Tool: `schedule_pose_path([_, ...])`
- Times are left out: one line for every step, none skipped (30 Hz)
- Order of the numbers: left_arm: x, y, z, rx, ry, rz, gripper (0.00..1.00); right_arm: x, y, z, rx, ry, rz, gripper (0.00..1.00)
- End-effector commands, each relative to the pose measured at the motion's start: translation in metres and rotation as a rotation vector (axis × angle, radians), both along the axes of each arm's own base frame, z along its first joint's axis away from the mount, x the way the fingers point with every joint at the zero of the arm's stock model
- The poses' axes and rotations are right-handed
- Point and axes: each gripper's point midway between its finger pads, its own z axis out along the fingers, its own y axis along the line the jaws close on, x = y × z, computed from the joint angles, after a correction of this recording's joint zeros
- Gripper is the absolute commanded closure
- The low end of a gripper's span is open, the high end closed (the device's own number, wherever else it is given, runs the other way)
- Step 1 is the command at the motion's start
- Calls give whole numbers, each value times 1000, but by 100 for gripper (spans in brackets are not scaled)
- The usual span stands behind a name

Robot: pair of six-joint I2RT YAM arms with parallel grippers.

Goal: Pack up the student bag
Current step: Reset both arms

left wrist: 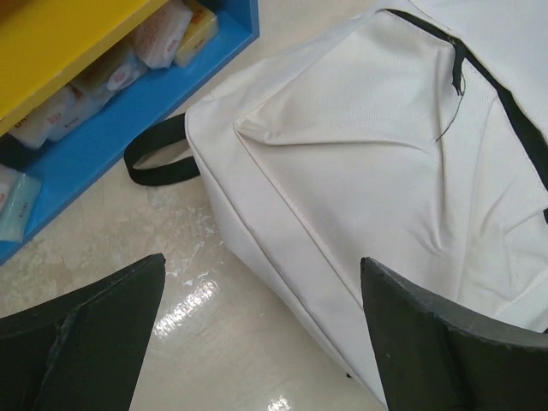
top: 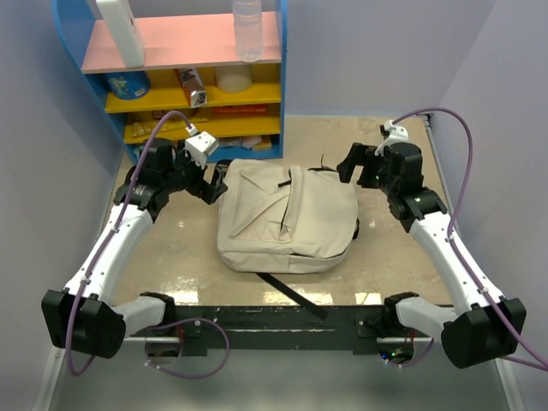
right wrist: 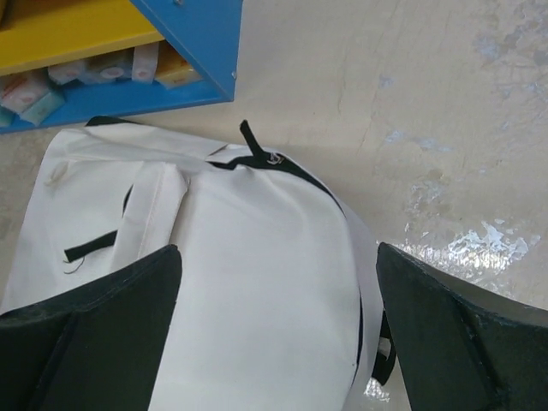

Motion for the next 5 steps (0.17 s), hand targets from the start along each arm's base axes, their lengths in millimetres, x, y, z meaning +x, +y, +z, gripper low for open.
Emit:
schedule_pose_path([4,2,25,-43,-64,13,0,-7,1,0,2,7,14,1])
schedule_pose_path([4,2,25,-40,-64,15,0,-7,2,1,0,6,16,1])
schedule_pose_path([3,2,26,-39,-68,12,0,-7,1,2,-3,7,16,1])
schedule_pose_path([3,3,25,-34,-70,13,0,-8,0,2,-9,12,13,1])
schedule_pose_path([2,4,25,-31,-70,15,0,-8,0,3,-9,8,11,1])
